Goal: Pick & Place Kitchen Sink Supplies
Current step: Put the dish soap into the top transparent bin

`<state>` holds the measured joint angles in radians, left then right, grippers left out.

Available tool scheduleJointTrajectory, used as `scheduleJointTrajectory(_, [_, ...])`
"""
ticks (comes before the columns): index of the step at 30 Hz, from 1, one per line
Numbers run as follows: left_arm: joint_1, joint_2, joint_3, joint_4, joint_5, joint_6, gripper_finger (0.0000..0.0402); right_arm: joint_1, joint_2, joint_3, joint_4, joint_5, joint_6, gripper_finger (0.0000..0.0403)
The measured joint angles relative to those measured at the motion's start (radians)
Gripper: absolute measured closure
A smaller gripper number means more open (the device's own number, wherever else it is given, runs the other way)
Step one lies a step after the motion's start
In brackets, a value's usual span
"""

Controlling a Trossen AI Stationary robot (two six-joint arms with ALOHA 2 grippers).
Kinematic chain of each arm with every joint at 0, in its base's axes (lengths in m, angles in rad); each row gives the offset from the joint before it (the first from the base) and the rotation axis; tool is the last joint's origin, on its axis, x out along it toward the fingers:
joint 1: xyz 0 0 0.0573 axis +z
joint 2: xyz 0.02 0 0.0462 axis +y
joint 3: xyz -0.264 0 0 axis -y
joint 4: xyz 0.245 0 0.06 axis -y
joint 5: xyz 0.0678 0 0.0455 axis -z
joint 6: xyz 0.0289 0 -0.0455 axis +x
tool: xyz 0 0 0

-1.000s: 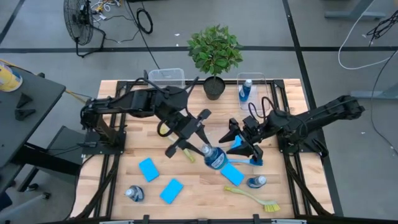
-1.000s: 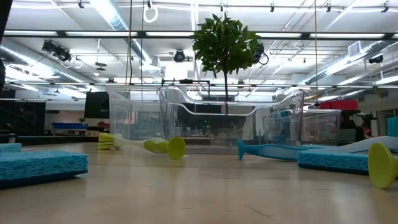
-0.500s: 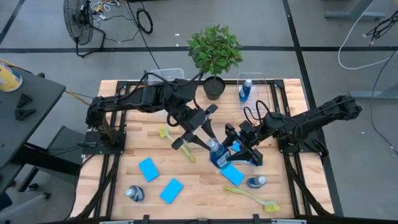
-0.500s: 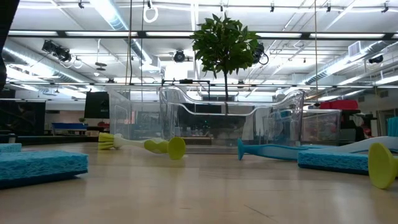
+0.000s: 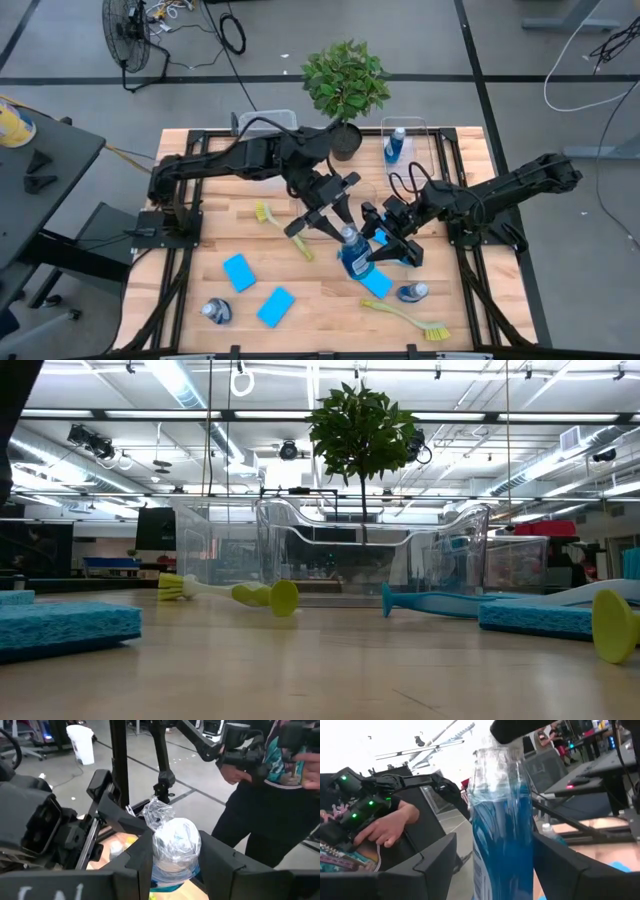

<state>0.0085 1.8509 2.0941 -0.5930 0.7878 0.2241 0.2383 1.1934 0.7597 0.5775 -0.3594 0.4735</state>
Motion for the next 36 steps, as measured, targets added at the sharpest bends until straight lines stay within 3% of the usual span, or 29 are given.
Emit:
scheduleJointTrajectory(16, [0.015, 0.017, 0.000, 0.064, 0.029, -0.030, 0.0268, 0.000, 0.000, 0.000, -0.049, -0.004, 0.042, 0.0156])
scheduleJointTrajectory(22, [0.015, 0.017, 0.000, 0.066, 0.028, -0.036, 0.0265, 0.000, 0.000, 0.000, -0.049, -0.024, 0.042, 0.0187])
scheduleJointTrajectory(30, [0.015, 0.014, 0.000, 0.069, -0.008, -0.090, 0.0218, 0.000, 0.000, -0.002, -0.052, -0.027, 0.042, 0.0254])
scheduleJointTrajectory(36, [0.018, 0.001, 0.001, 0.072, -0.029, -0.165, 0.0175, 0.000, 0.000, -0.002, -0.051, -0.030, 0.042, 0.0265])
